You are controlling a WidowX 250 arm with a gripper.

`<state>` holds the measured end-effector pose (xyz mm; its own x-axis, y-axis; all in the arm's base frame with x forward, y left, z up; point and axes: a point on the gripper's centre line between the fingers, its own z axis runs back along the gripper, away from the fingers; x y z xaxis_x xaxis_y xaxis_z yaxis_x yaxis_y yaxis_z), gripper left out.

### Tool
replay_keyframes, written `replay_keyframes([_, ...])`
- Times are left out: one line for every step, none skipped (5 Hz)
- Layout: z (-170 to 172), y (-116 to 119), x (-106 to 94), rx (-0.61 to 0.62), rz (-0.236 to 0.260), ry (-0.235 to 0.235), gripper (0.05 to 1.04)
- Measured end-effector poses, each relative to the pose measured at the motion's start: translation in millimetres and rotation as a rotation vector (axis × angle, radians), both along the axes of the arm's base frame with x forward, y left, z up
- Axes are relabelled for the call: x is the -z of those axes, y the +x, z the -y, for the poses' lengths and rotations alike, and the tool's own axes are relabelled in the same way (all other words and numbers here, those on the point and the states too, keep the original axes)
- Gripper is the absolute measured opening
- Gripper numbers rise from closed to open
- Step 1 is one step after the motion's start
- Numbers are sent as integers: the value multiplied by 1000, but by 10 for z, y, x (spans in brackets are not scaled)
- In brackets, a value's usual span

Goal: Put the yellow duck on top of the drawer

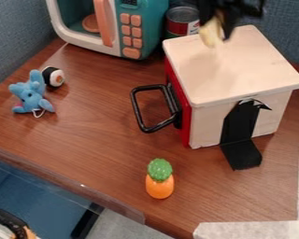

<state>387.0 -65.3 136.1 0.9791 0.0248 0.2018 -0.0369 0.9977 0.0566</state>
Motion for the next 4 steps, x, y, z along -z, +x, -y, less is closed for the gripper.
replay_keyframes([30,-82,123,-10,-39,-17,429])
replay_keyframes([20,-111,142,-51,-55,-39,741])
replay_keyframes([-78,-148,169,-103,-88,-50,990])
replay_keyframes([-148,-240,-101,-134,-68,-80,1003])
